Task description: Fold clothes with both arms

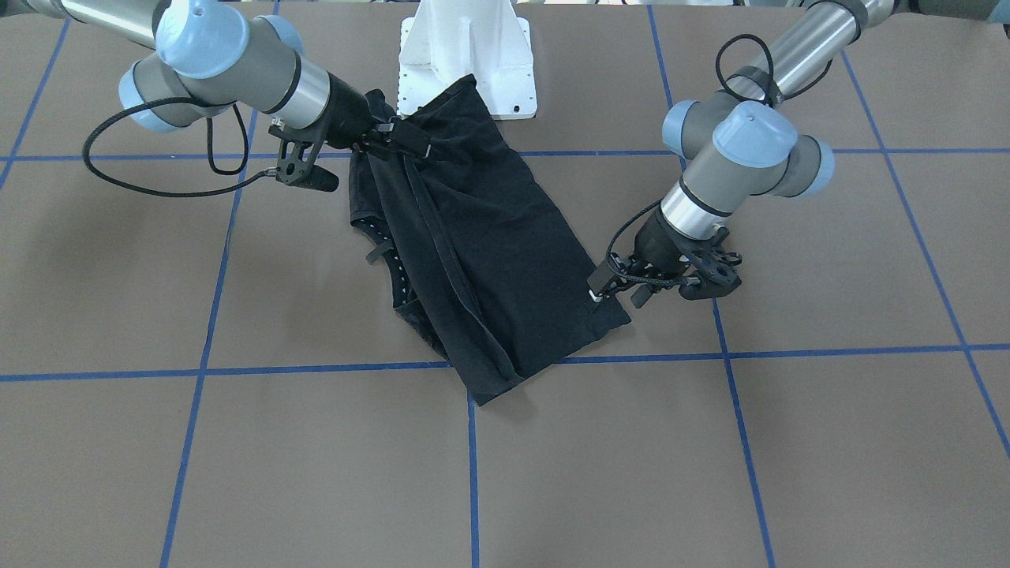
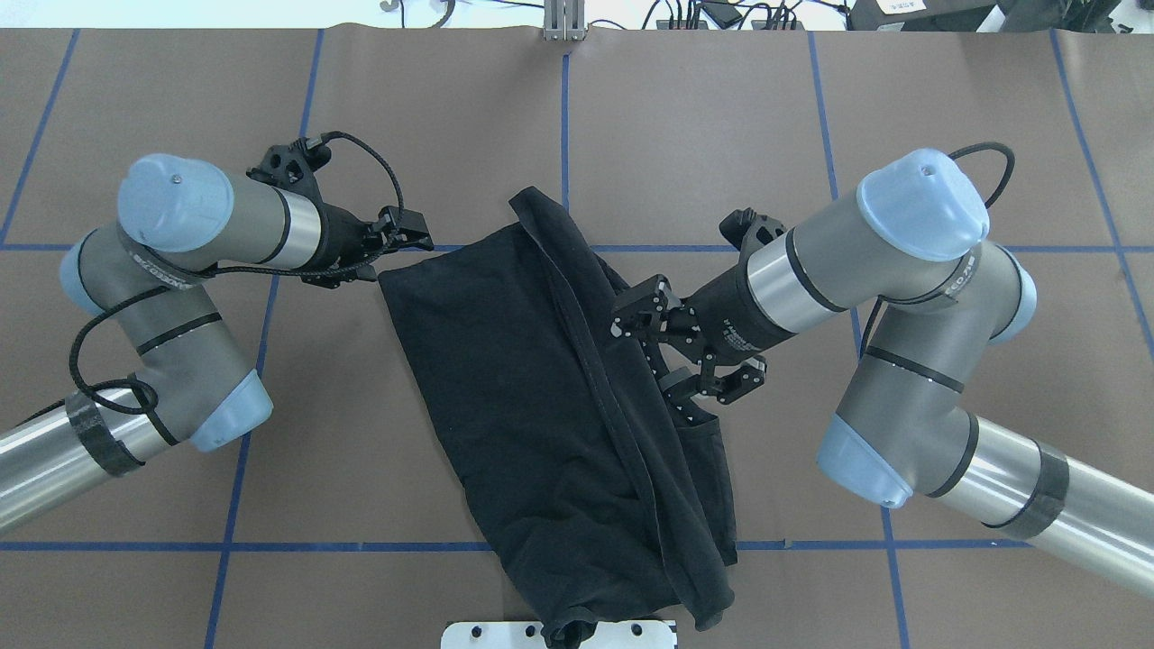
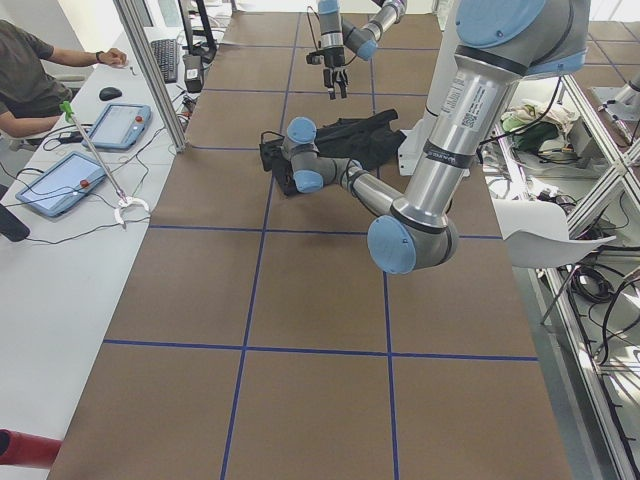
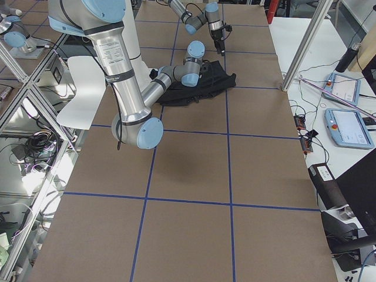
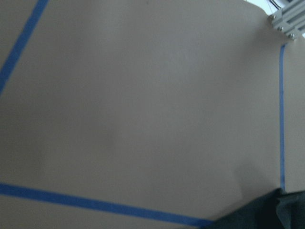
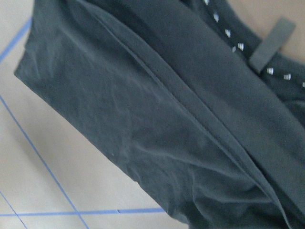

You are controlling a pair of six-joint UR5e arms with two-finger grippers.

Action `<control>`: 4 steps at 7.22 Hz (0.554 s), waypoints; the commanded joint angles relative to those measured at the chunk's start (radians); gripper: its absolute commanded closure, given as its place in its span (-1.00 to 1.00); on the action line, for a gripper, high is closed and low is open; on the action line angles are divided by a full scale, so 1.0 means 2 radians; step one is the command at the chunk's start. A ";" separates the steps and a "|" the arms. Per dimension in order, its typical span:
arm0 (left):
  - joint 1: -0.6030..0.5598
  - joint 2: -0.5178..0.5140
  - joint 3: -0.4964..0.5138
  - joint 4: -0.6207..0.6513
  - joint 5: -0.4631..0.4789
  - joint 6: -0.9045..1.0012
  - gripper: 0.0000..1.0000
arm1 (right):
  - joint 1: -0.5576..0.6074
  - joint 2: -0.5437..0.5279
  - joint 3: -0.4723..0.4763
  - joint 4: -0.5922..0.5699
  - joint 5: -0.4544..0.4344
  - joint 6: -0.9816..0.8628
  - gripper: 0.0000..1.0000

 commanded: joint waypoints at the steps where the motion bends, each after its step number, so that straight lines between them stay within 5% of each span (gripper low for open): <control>1: 0.017 0.007 0.000 0.000 0.001 -0.021 -0.96 | 0.016 0.002 -0.004 -0.001 -0.022 -0.025 -1.00; 4: 0.018 0.015 0.013 0.002 0.003 -0.017 -0.92 | 0.016 0.002 -0.004 -0.001 -0.033 -0.025 -1.00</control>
